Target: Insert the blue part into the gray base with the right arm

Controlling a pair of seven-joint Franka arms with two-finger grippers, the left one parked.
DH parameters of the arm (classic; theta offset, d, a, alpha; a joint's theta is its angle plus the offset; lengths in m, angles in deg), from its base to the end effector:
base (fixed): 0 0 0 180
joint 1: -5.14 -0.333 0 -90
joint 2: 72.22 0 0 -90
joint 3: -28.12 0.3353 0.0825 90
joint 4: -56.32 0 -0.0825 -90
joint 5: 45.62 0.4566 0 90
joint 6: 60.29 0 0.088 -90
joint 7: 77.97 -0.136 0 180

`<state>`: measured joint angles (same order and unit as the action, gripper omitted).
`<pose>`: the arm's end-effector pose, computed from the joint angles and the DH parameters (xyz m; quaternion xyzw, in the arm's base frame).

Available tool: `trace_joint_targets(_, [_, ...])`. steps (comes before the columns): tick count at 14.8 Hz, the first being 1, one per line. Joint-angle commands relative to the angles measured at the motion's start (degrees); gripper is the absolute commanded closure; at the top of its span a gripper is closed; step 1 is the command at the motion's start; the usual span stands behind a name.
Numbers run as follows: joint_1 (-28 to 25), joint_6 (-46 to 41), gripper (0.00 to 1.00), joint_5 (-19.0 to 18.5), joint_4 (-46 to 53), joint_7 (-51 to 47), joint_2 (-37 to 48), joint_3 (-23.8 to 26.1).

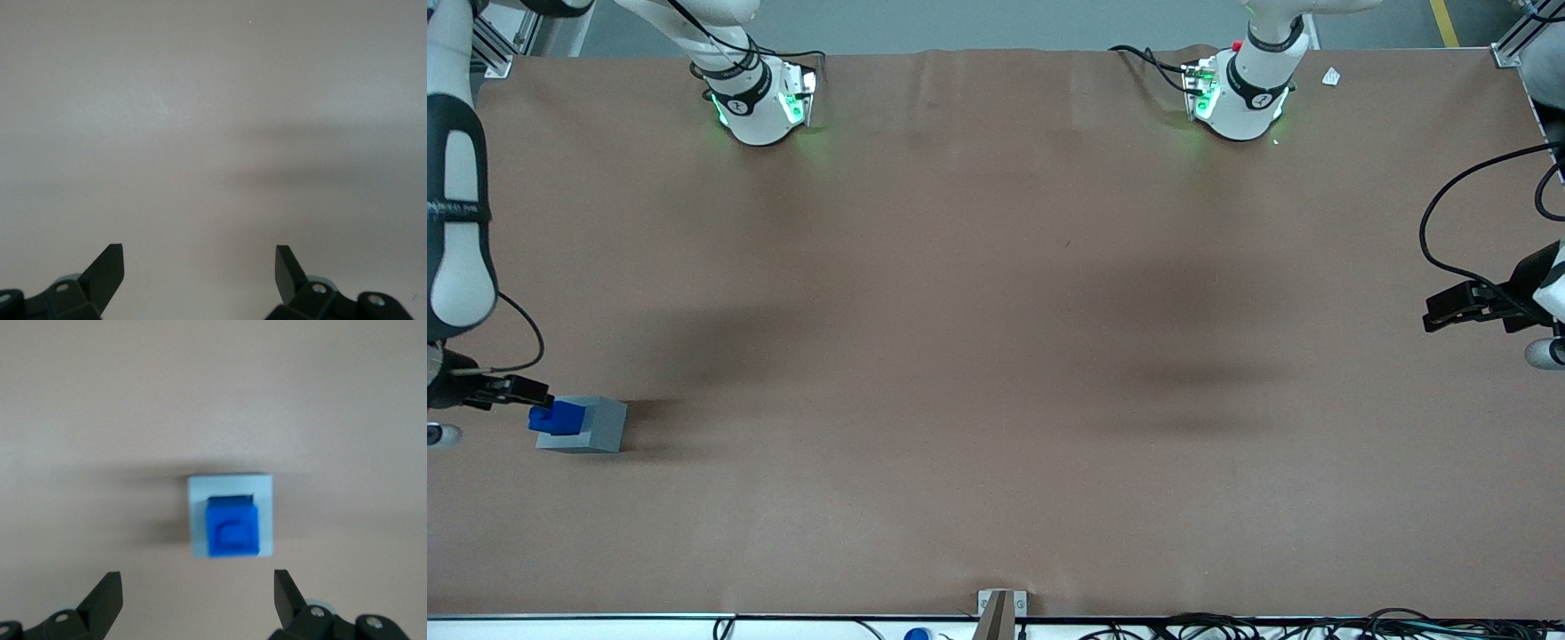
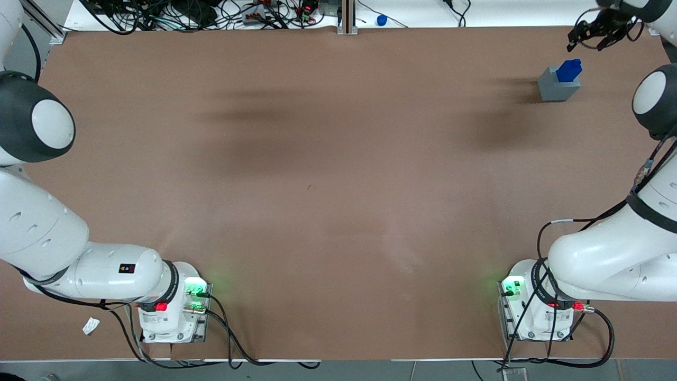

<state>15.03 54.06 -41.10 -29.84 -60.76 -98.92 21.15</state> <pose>0.7408 -0.2053 0.3626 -0.9998 0.0059 -0.0168 0.0042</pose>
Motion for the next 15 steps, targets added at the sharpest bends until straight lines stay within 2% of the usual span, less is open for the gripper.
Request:
trace_joint_targets(1, [-2.5, -6.9, 0.00, 0.1, -3.0, -4.5, 7.6, 0.0])
trace_joint_targets(6, [-5.3, -11.2, 0.00, -0.1, -10.8, -6.8, 22.5, 0.0])
trace_joint_targets(10, [-6.5, -19.0, 0.00, -0.4, -11.0, -10.3, 28.4, 0.0])
trace_joint_targets(15, [-10.9, -22.9, 0.00, -0.5, -11.1, -13.9, 32.7, 0.5])
